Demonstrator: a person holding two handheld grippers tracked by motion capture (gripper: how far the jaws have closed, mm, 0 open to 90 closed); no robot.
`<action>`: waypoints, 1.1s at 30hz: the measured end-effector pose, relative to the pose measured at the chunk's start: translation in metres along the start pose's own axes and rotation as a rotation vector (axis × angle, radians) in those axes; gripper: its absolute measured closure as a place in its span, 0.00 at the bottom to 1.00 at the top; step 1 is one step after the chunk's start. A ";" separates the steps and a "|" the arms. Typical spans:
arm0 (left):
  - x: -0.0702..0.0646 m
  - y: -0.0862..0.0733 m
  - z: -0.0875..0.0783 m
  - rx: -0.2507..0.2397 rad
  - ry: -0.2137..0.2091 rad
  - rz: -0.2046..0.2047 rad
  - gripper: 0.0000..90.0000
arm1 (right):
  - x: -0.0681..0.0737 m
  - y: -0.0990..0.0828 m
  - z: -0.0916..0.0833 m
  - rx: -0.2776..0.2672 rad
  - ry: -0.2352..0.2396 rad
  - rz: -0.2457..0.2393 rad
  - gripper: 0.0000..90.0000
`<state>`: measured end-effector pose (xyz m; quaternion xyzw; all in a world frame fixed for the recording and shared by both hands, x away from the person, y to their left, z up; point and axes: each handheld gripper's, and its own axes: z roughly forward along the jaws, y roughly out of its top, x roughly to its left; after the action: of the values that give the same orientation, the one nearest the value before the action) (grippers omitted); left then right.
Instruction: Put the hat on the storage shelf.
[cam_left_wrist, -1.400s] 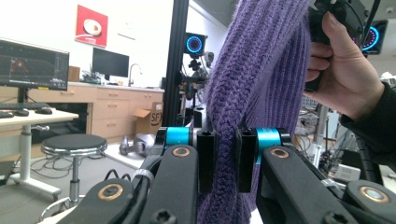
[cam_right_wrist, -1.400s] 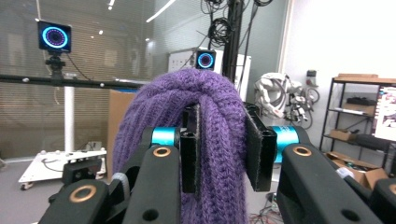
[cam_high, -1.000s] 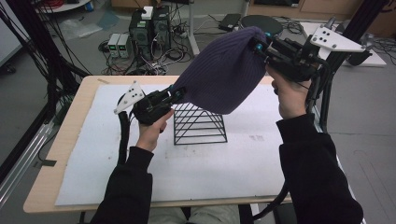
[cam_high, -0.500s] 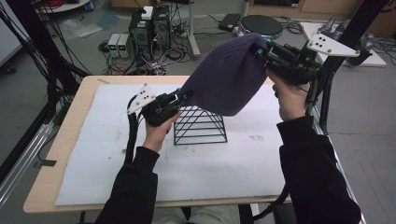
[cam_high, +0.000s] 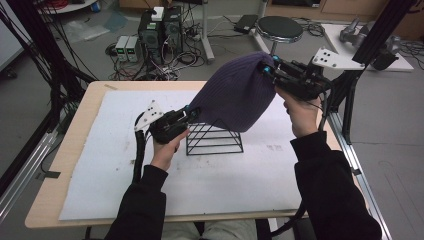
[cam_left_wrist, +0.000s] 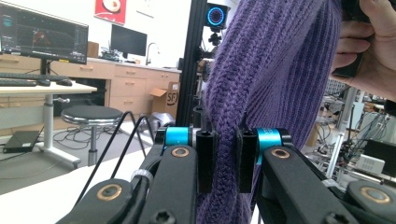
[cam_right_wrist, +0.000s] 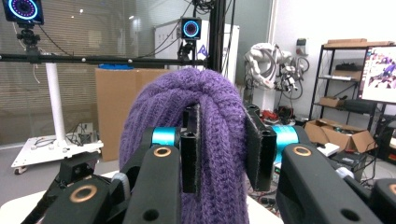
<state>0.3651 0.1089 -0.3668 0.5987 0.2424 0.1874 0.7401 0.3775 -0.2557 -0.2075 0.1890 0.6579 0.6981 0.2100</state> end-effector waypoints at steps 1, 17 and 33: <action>0.001 -0.001 -0.001 0.008 0.001 0.000 0.92 | 0.000 -0.001 0.001 0.002 0.002 0.000 0.79; 0.005 -0.023 -0.005 0.070 0.027 -0.019 0.91 | -0.001 -0.022 0.007 0.068 0.004 0.023 0.79; 0.009 -0.054 -0.016 0.144 0.053 -0.083 0.90 | -0.003 -0.053 0.014 0.152 -0.011 0.035 0.79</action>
<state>0.3628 0.1150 -0.4237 0.6347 0.2994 0.1544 0.6955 0.3902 -0.2428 -0.2595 0.2197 0.7045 0.6486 0.1862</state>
